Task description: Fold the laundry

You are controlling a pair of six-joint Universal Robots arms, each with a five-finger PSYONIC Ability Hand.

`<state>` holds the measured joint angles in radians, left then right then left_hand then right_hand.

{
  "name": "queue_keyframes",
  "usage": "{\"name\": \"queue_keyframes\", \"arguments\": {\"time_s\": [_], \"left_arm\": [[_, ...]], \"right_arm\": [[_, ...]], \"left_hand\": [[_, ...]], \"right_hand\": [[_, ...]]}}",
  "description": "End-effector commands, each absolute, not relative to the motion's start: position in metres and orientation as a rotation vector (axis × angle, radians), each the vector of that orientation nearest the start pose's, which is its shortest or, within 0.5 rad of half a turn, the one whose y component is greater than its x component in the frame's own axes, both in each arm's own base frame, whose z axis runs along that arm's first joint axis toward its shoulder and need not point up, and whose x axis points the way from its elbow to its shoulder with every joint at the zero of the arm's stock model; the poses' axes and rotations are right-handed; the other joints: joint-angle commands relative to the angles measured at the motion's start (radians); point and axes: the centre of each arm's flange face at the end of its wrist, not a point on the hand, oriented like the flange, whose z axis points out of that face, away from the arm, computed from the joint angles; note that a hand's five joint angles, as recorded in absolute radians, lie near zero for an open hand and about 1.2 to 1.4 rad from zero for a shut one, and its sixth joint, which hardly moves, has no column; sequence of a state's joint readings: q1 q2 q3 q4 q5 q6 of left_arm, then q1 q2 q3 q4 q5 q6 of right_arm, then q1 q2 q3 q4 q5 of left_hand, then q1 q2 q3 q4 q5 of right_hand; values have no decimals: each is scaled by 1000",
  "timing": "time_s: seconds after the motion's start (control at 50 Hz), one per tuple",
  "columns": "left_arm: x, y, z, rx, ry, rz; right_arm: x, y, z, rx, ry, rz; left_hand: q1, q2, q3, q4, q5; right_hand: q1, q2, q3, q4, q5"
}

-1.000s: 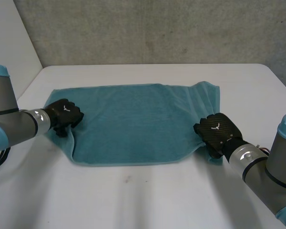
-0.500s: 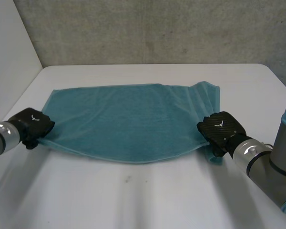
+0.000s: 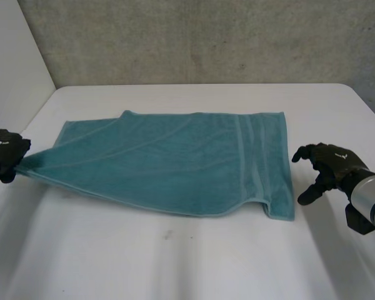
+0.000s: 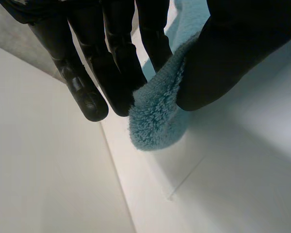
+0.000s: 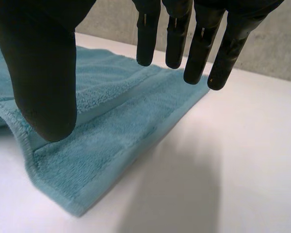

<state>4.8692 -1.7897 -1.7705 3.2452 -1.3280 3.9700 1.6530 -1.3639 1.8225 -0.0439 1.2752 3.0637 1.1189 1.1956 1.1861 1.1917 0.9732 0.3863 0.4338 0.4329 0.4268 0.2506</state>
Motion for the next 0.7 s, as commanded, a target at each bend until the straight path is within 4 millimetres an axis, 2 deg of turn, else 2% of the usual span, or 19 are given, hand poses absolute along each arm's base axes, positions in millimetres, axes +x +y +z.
{"name": "queue_keyframes", "arguments": {"time_s": [0.02, 0.1, 0.18, 0.28, 0.46, 0.64, 0.7], "left_arm": [[-102, -332, 196, 884, 2046, -1631], [-101, -334, 197, 873, 2024, -1645], [-102, -334, 196, 876, 2025, -1645], [-104, -332, 195, 886, 2029, -1646], [-106, -331, 191, 889, 2049, -1649], [-107, -330, 191, 894, 2050, -1651], [-107, -330, 190, 895, 2052, -1650]], "right_arm": [[184, -261, 168, -479, 2414, -1509], [194, -255, 155, -590, 2424, -1473], [208, -248, 140, -785, 2426, -1443], [210, -249, 133, -910, 2413, -1474], [212, -257, 122, -933, 2391, -1518], [215, -262, 124, -948, 2373, -1550], [215, -266, 117, -964, 2381, -1539]], "left_hand": [[277, 201, 210, 205, 249], [277, 201, 210, 205, 249], [277, 201, 210, 205, 249], [277, 201, 210, 205, 249], [277, 201, 210, 205, 249], [277, 201, 210, 205, 249], [277, 201, 210, 205, 249]], "right_hand": [[83, 36, 37, 43, 44], [130, 83, 84, 90, 91], [203, 156, 157, 163, 165], [248, 200, 201, 207, 209], [327, 279, 280, 286, 288], [362, 315, 316, 322, 323], [380, 332, 333, 339, 341]]}}
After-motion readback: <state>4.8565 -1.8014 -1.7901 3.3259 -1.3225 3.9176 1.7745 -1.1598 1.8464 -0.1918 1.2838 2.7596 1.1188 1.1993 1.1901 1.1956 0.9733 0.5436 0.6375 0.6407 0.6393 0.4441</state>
